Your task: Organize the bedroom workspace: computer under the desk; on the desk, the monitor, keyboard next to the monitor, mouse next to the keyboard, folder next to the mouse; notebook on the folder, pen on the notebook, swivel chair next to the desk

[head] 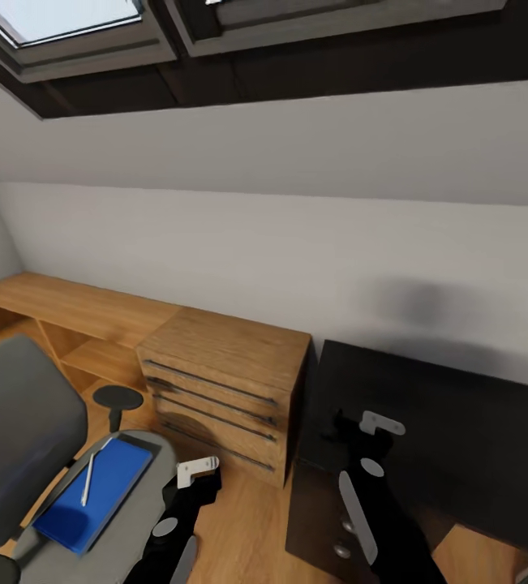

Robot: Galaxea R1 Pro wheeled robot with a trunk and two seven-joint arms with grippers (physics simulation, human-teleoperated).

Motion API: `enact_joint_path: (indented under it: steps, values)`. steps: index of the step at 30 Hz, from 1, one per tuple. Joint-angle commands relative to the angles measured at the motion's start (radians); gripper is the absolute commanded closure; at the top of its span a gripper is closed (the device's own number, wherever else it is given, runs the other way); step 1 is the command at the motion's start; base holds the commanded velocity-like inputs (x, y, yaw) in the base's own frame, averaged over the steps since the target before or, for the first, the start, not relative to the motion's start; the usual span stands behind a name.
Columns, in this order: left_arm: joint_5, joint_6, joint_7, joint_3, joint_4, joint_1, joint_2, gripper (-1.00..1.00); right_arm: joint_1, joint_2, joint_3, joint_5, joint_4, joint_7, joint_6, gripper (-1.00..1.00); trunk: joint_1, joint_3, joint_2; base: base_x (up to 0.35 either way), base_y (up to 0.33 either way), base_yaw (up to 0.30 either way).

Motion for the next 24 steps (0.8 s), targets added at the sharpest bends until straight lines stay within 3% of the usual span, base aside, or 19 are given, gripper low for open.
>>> enact_joint_path:
  steps: [1, 7, 12, 18, 23, 24]
  values:
    - [0.01, 0.005, 0.008, -0.003, -0.002, 0.0, 0.001, -1.0, -0.001, 0.0, 0.002, -0.006, -0.001, -0.007, 0.005, -1.0, 0.0, -0.001, -0.001, -0.333, 0.0, -0.25]
    - [0.01, 0.011, 0.008, -0.003, 0.002, 0.0, 0.002, -1.0, -0.001, -0.001, 0.002, -0.006, -0.001, -0.007, 0.005, -1.0, 0.0, -0.001, -0.001, -0.324, 0.0, -0.255]
    - [0.01, 0.01, 0.01, -0.002, 0.055, 0.0, 0.004, -1.0, 0.0, -0.001, 0.002, -0.006, -0.001, -0.007, 0.005, -1.0, 0.0, -0.001, -0.001, -0.137, 0.0, -0.259]
    - [0.006, -0.004, 0.013, -0.003, 0.293, 0.0, 0.005, -1.0, 0.007, 0.0, 0.003, -0.007, -0.001, -0.007, 0.006, -1.0, 0.0, -0.001, -0.001, -0.019, 0.0, -0.263]
    - [-0.02, -0.189, 0.011, -0.004, 0.51, 0.0, 0.008, -1.0, 0.008, 0.001, 0.004, -0.008, 0.0, -0.007, 0.017, -1.0, 0.0, -0.002, -0.001, -0.003, 0.0, -0.263]
    - [-0.06, -0.263, 0.01, -0.004, 0.563, 0.0, 0.01, -1.0, 0.008, 0.001, 0.005, -0.008, 0.002, -0.007, 0.02, -1.0, 0.0, -0.002, -0.001, -0.001, 0.0, -0.207]
